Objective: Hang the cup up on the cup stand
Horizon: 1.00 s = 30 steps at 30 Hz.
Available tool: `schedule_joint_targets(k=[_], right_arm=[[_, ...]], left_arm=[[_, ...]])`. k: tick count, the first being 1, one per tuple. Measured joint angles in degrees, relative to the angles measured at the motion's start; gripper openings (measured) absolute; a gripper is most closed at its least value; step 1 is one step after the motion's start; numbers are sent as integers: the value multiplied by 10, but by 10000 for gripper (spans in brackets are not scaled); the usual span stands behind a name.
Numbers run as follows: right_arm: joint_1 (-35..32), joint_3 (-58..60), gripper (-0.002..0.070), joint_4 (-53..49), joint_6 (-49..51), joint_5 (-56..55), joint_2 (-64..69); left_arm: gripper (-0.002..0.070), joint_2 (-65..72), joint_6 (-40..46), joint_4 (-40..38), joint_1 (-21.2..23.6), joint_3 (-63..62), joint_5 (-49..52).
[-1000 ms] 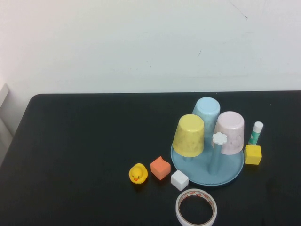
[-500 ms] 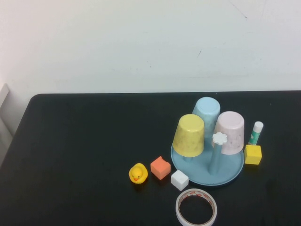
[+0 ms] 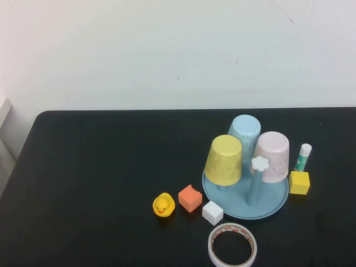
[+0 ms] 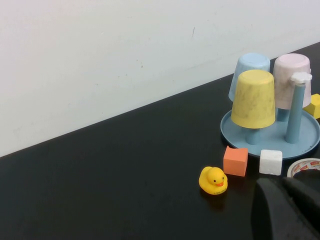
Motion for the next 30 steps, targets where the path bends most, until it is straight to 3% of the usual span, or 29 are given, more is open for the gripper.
schedule_joint_targets(k=[30], right_arm=[[0, -2, -1, 1, 21, 19, 0]], left_arm=[[-1, 0, 0, 0, 0, 0, 0]])
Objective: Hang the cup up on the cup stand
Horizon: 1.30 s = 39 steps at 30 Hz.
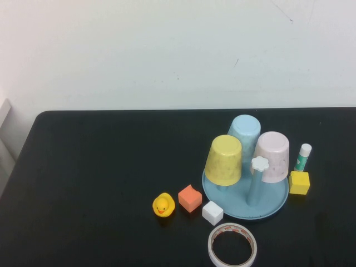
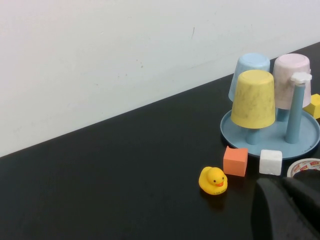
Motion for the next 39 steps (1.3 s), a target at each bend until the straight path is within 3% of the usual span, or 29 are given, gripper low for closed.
schedule_joint_targets(k=[6, 10, 21, 26, 31, 39], right_arm=[[0, -1, -1, 0, 0, 1, 0], [0, -1, -1, 0, 0, 1, 0], [0, -1, -1, 0, 0, 3, 0], [0, -1, -1, 0, 0, 4, 0], [0, -1, -1, 0, 0, 4, 0], [0, -1, -1, 0, 0, 4, 0]], left_arm=[[-1, 0, 0, -7, 3, 12, -6], [-1, 0, 0, -57, 47, 53, -17], [-1, 0, -2, -135, 318, 161, -44], [-1, 0, 21, -135, 396, 175, -107], [-1, 0, 104, -139, 400, 181, -140], [-1, 0, 113, -132, 364, 181, -146]])
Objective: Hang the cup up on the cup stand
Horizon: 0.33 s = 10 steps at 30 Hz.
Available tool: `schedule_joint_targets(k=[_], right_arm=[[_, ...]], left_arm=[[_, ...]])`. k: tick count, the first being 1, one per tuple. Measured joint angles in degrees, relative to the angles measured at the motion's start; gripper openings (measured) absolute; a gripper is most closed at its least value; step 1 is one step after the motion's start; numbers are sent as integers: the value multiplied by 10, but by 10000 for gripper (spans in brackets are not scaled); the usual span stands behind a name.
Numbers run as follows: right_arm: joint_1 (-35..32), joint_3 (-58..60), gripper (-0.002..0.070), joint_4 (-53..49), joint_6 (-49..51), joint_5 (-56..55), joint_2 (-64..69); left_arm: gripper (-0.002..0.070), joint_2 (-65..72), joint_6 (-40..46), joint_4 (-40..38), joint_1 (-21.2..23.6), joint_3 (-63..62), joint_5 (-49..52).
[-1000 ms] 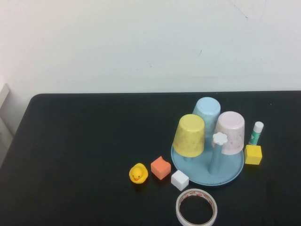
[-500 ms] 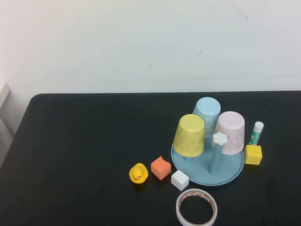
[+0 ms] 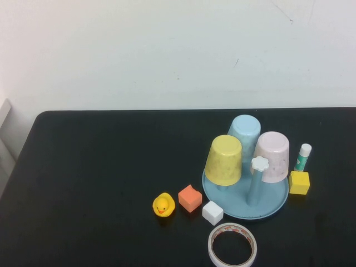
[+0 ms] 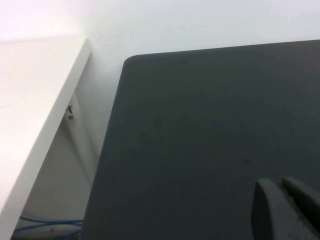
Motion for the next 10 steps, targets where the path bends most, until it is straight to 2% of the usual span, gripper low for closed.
schedule_joint_targets(k=[10], right_arm=[[0, 0, -1, 0, 0, 0, 0]], left_arm=[[-1, 0, 4, 0, -4, 0, 1]])
